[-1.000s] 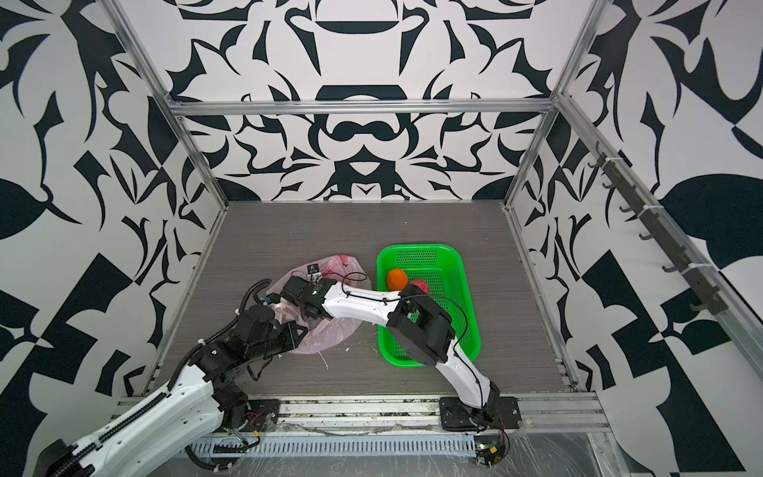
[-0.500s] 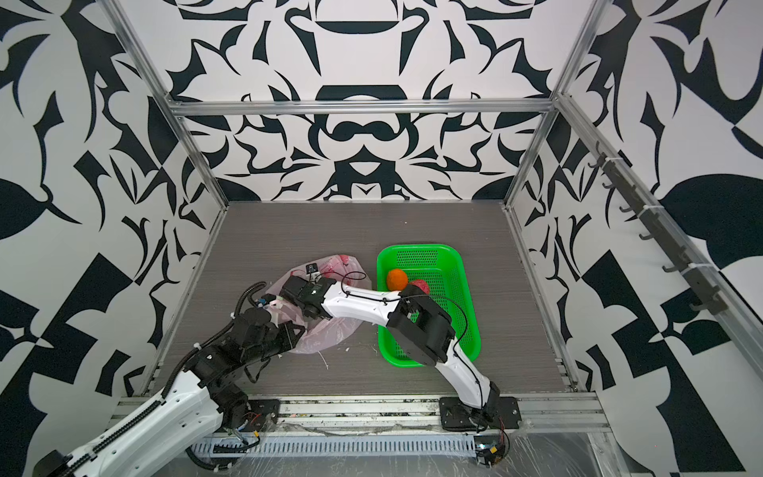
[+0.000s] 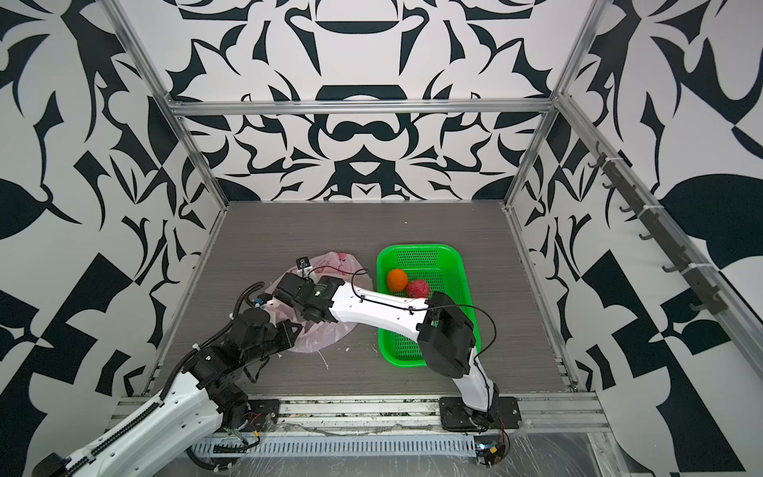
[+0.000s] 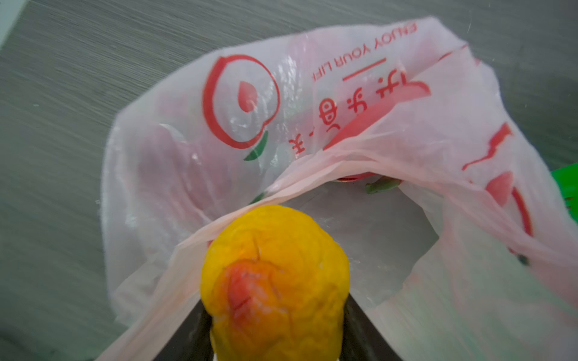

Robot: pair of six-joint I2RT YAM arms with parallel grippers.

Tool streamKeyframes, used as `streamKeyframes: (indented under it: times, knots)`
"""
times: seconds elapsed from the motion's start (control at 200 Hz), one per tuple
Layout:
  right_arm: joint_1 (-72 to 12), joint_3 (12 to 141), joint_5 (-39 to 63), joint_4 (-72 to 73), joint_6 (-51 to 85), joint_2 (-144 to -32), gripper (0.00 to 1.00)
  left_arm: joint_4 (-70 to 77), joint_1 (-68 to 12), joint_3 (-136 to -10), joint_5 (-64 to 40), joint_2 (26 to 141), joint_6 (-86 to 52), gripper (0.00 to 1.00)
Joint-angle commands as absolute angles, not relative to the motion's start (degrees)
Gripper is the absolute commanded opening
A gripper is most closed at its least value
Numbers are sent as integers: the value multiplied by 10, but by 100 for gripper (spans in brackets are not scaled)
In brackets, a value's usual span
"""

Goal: Untie the knot of the plastic bag and take out the fruit
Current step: Pick up the fruit from the plastic bag.

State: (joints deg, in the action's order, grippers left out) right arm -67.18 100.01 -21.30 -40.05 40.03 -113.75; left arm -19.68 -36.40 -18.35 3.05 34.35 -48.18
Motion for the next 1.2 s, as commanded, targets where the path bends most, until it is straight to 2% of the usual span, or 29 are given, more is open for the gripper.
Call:
streamKeyframes:
  times: [0.0, 0.715, 1.195]
  knots:
    - [-678, 1009, -222, -413, 382, -1093, 44, -217, -366, -196, 49, 334, -480, 0]
    - [-684, 990, -192, -404, 334, -947, 41, -229, -366, -209, 72, 324, -474, 0]
    - [-668, 970, -220, -417, 294, -874, 39, -307, -366, -216, 104, 247, -470, 0]
